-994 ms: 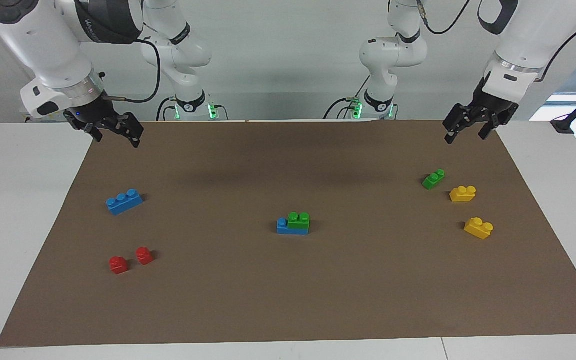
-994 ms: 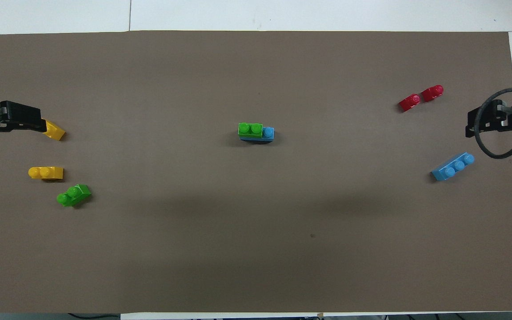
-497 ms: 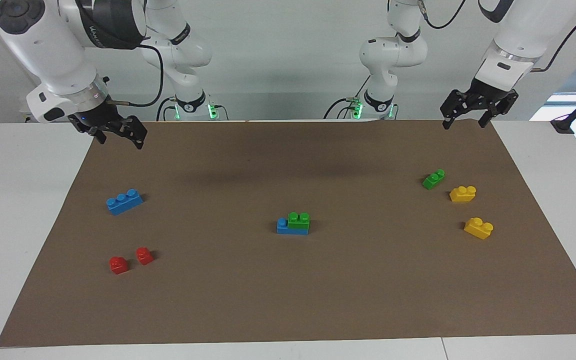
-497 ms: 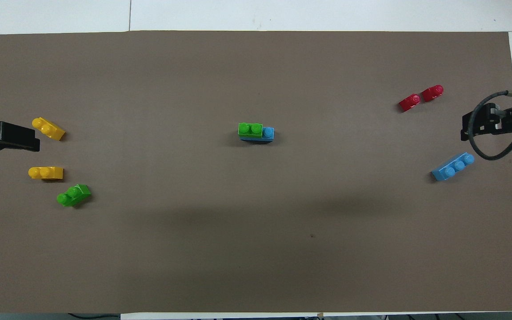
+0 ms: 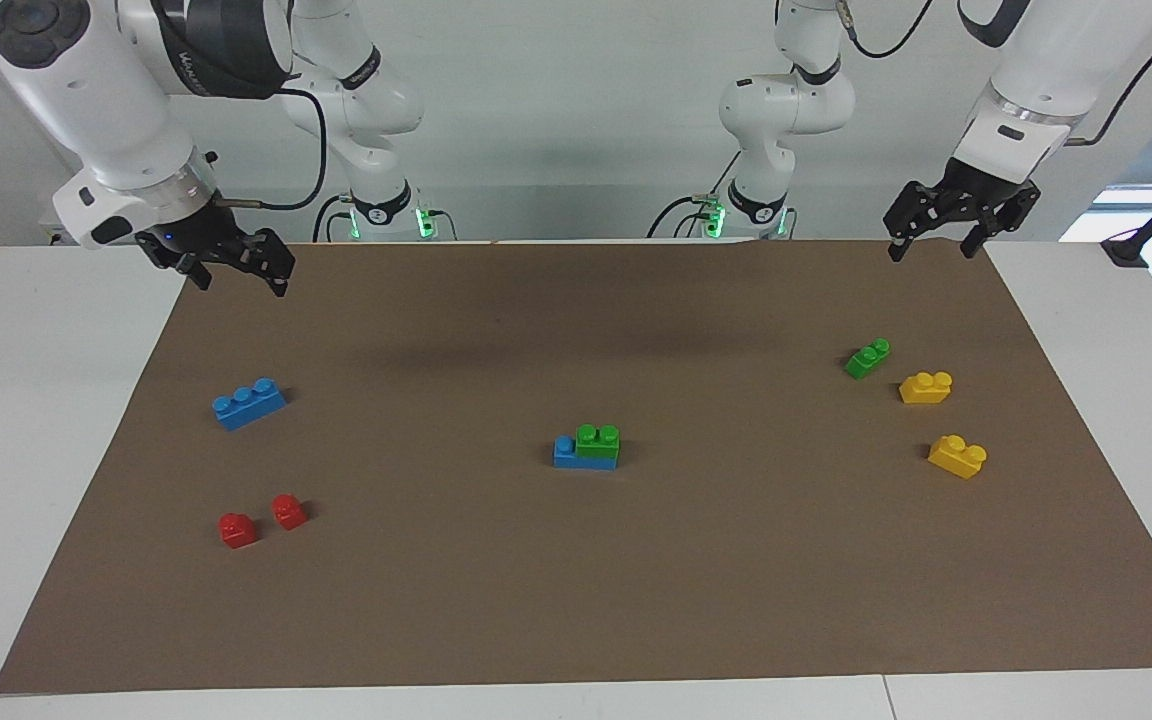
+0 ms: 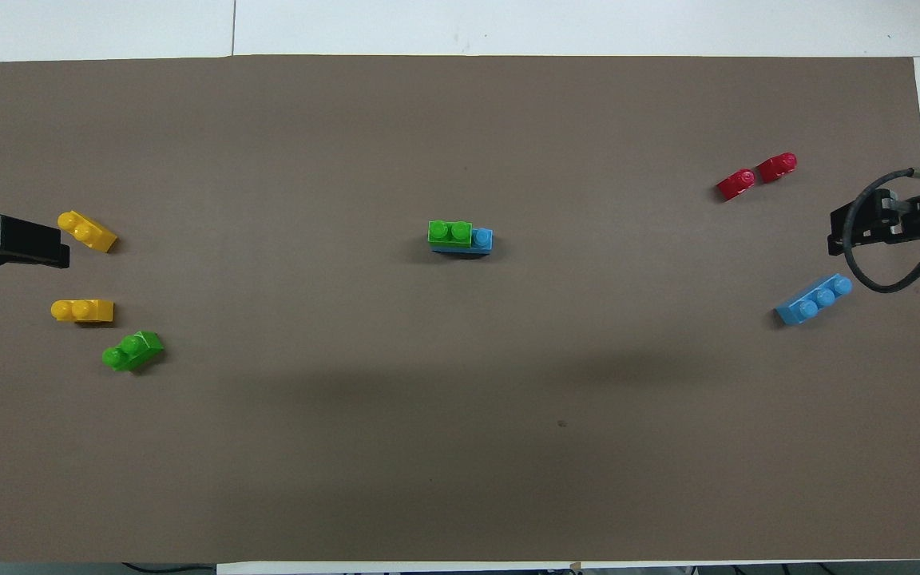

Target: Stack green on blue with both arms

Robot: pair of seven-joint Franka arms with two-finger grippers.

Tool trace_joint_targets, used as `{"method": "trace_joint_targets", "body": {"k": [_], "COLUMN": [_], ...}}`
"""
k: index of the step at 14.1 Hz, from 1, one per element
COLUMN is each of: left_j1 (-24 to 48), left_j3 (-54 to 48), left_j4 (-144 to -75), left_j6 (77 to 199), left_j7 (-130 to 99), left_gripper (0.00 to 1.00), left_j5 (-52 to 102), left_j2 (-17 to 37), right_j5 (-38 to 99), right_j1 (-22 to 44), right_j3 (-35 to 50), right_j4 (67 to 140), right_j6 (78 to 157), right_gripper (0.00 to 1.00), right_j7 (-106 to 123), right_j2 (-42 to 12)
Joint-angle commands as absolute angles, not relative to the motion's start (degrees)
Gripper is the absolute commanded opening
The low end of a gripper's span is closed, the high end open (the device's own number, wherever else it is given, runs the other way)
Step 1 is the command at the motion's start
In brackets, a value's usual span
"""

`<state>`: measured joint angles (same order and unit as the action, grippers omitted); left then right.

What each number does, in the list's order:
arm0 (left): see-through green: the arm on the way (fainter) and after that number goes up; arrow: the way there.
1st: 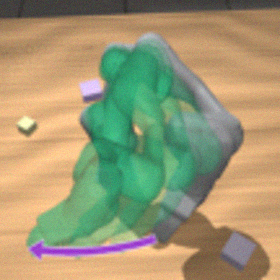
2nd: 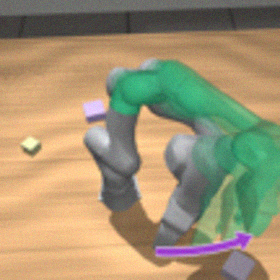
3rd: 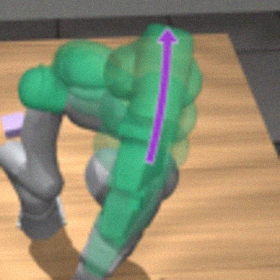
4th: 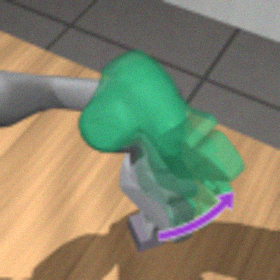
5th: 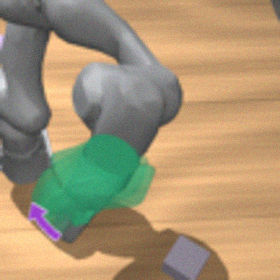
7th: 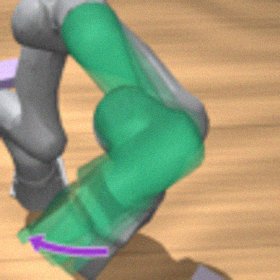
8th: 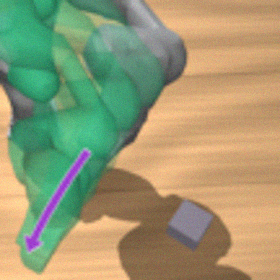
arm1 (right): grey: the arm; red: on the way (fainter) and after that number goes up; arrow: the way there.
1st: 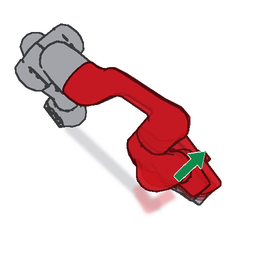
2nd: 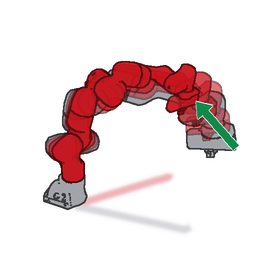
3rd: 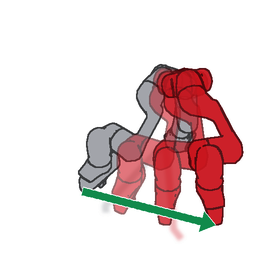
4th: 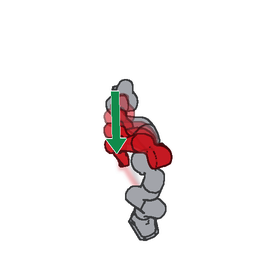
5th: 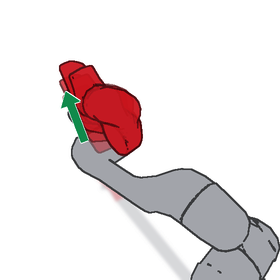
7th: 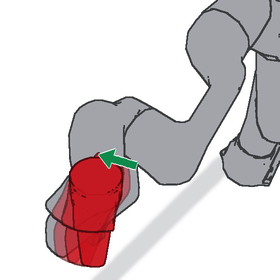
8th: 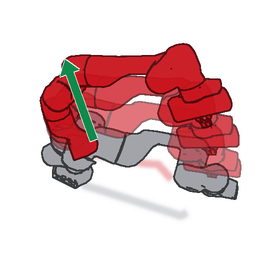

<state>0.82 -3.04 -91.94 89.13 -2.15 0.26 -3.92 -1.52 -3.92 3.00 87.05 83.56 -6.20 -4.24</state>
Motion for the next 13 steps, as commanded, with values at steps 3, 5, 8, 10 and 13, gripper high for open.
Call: {"method": "trace_joint_targets", "body": {"k": [3,5,8,10,13], "left_j1": [-0.2,-0.3,-0.5,-0.4,-0.7], "left_j3": [-4.3,-4.3,-4.4,-4.3,-4.3], "left_j4": [-93.3,-93.3,-93.3,-93.2,-93.0], "left_j6": [90.0,89.8,89.1,88.8,89.1], "left_j7": [-1.6,-1.6,-1.6,-1.6,-1.5], "left_gripper": [1.0,1.0,1.0,1.0,1.0], "left_j5": [0.1,0.1,0.1,0.1,0.1], "left_j2": [-4.9,-5.0,-5.0,-5.3,-5.3], "right_j5": [-2.1,-2.1,-2.5,-2.5,-2.5], "right_j1": [-4.7,-5.2,-5.4,-5.4,-5.4], "right_j3": [3.3,3.3,3.3,3.3,3.3], "right_j4": [88.8,88.6,88.5,88.7,88.8], "right_j6": [85.4,88.1,90.4,90.4,90.4], "right_gripper": [1.0,1.0,1.0,1.0,1.0], "right_j7": [-5.0,-4.8,-4.7,-4.8,-4.8], "right_j2": [-3.0,-3.2,-3.2,-3.1,-3.0]}}
